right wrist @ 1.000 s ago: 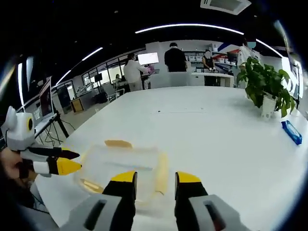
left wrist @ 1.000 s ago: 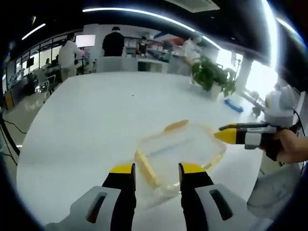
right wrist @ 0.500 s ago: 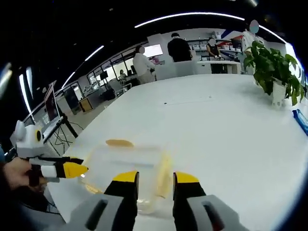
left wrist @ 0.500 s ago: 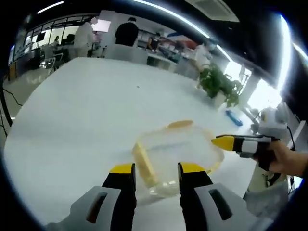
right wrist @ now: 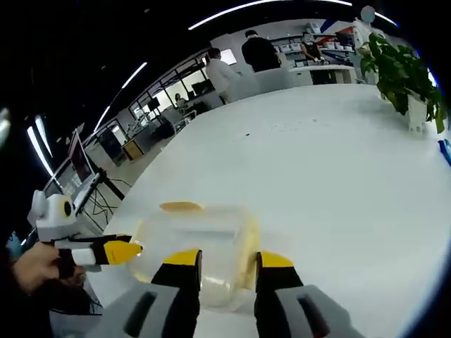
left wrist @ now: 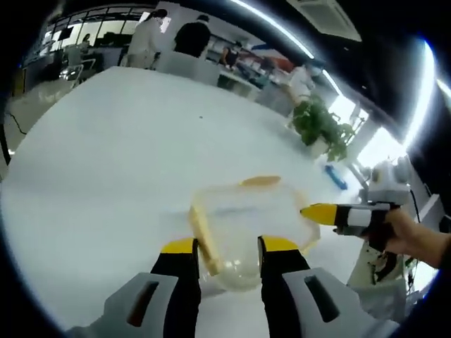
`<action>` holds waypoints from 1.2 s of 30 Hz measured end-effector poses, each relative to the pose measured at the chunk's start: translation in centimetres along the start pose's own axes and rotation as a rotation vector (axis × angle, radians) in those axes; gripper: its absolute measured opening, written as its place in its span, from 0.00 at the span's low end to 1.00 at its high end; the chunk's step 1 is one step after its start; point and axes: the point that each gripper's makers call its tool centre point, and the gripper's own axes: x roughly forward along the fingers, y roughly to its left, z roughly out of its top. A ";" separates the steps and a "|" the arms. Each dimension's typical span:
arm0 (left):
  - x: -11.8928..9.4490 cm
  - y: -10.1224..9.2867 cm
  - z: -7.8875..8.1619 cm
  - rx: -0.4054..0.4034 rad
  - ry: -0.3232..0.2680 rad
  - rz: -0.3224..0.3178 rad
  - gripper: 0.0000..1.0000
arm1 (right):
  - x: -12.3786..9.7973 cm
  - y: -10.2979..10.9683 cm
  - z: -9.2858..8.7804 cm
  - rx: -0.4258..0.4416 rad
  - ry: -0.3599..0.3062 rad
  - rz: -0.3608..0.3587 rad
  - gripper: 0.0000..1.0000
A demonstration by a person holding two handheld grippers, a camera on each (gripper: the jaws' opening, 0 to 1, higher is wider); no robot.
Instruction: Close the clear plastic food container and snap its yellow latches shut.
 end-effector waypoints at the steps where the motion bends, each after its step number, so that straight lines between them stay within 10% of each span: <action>1: 0.3 0.6 0.5 0.100 -0.022 0.011 0.30 | -0.2 -1.1 0.8 -0.015 -0.023 -0.048 0.26; 36: -0.8 1.3 3.0 0.124 -0.124 0.056 0.34 | -0.5 -0.7 1.2 -0.046 -0.097 -0.121 0.32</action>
